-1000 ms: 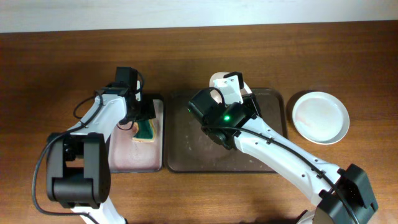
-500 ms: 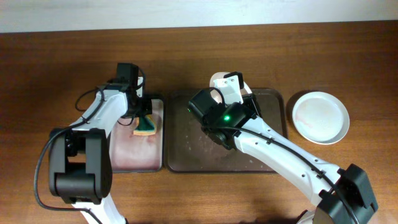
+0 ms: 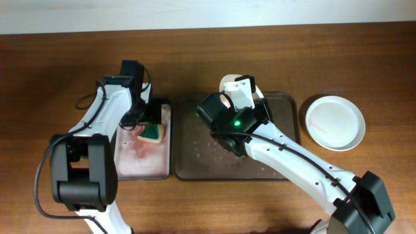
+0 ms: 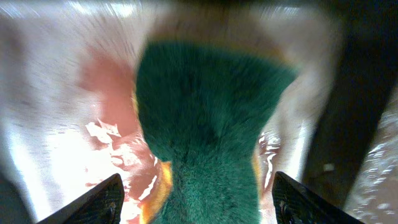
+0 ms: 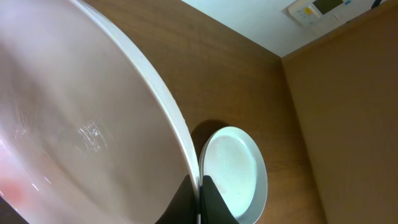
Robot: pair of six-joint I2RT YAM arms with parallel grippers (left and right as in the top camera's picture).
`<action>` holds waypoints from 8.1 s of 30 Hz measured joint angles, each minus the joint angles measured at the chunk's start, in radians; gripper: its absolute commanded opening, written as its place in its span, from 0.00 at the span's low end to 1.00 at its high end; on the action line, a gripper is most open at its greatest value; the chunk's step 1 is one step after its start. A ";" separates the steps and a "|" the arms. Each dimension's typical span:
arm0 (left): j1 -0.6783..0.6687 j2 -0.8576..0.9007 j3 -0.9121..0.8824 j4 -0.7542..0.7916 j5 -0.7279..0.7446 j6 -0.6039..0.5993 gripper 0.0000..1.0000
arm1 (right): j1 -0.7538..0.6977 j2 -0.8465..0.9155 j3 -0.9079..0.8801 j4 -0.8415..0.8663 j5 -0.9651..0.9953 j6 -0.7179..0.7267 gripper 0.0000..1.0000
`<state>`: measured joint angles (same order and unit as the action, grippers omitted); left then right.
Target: Clean dirty plates on tray and stack at the side
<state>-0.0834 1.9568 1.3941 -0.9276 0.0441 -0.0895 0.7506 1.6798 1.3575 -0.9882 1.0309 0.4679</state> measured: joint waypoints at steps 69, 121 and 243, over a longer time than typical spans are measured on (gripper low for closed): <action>-0.199 -0.159 -0.093 0.099 0.134 -0.024 0.00 | -0.319 -0.151 0.000 -0.041 -0.327 -0.104 0.04; -0.199 -0.159 -0.092 0.101 0.132 -0.024 0.00 | -1.066 -0.102 -0.093 0.060 -0.834 0.031 0.04; -0.052 -0.454 -0.022 -0.183 -0.005 -0.144 0.99 | -0.814 -0.314 0.037 -0.188 -1.213 -0.441 0.99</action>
<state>-0.1352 1.5028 1.3720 -1.1103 0.0391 -0.2333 -0.0635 1.3663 1.3945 -1.1767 -0.1818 0.0269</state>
